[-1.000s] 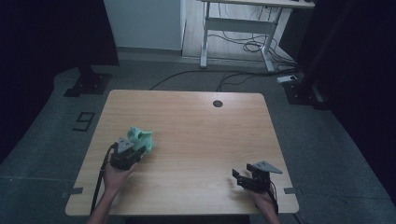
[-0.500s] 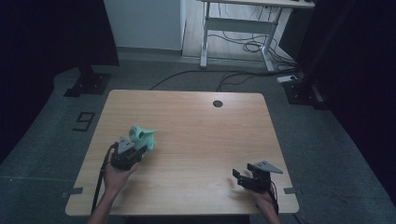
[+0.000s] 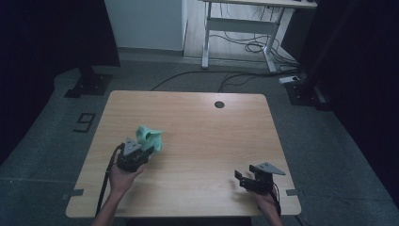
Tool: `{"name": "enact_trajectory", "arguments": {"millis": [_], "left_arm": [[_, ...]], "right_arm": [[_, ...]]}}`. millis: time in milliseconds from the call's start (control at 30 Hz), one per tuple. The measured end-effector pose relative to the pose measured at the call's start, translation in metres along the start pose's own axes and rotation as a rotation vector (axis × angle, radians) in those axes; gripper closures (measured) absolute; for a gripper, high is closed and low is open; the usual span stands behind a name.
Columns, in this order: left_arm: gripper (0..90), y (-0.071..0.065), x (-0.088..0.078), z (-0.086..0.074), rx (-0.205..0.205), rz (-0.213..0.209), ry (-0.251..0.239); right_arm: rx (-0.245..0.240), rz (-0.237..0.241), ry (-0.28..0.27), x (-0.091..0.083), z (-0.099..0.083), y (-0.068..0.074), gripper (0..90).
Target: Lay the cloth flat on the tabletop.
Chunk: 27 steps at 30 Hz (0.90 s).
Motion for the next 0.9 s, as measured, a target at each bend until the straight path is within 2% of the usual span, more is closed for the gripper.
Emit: {"name": "enact_trajectory", "arguments": {"millis": [167,433,467,500,600,900], "left_arm": [[74.0,-0.015,0.004,0.007,0.018,-0.027,-0.004],[74.0,-0.047,0.018,0.015,0.059,-0.072,0.001],[74.0,-0.047,0.018,0.015,0.059,-0.072,0.001],[74.0,-0.054,0.022,0.017,0.068,-0.083,0.003],[74.0,-0.065,0.027,0.021,0.082,-0.098,0.006],[73.9,-0.092,0.042,0.028,0.095,-0.149,0.011]], "right_arm": [[0.000,0.001,0.000,0.000,0.000,0.000,24.5],[0.004,0.002,0.000,-0.001,0.000,-0.001,24.5],[0.004,0.002,0.000,-0.001,0.000,-0.001,24.5],[0.006,0.001,0.001,-0.001,0.000,-0.001,24.6],[0.007,0.000,-0.001,-0.002,0.000,-0.002,24.6],[0.011,0.000,-0.006,-0.003,0.001,-0.003,24.7]]}}
Point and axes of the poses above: each handheld gripper's, and its own axes: x roughly forward along the jaws, z roughly out of its top, y roughly to its left, the point moved 9 cm from there along x, roughly forward along the jaws, and after that the axes turned 10 degrees about y, right-handed, at the moved point
